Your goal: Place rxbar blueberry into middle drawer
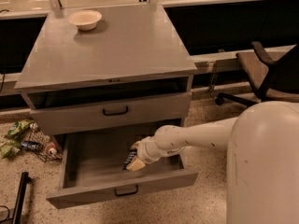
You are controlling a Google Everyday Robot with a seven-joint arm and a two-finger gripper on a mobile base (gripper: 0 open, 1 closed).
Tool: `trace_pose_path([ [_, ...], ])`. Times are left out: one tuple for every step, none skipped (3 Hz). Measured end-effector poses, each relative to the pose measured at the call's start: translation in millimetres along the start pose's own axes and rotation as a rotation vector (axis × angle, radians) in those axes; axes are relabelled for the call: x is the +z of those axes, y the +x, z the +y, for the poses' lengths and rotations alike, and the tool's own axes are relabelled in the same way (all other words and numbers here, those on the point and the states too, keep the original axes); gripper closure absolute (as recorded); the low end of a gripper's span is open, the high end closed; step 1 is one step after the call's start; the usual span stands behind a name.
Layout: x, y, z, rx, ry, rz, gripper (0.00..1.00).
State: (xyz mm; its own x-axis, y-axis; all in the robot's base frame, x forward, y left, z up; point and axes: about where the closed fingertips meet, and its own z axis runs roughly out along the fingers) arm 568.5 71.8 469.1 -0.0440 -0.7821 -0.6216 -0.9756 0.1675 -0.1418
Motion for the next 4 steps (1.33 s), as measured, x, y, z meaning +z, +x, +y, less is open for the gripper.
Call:
trace_pose_path([
  [29.7, 2.9, -15.4, -0.013, -0.010, -0.076, 0.44],
  [44.5, 4.7, -19.2, -0.005, -0.022, -0.111, 0.22],
  [36.4, -0.4, -22.4, 0.022, -0.003, -0.143, 0.01],
  [19.7, 1.9, -20.7, 0.056, 0.029, -0.157, 0.21],
])
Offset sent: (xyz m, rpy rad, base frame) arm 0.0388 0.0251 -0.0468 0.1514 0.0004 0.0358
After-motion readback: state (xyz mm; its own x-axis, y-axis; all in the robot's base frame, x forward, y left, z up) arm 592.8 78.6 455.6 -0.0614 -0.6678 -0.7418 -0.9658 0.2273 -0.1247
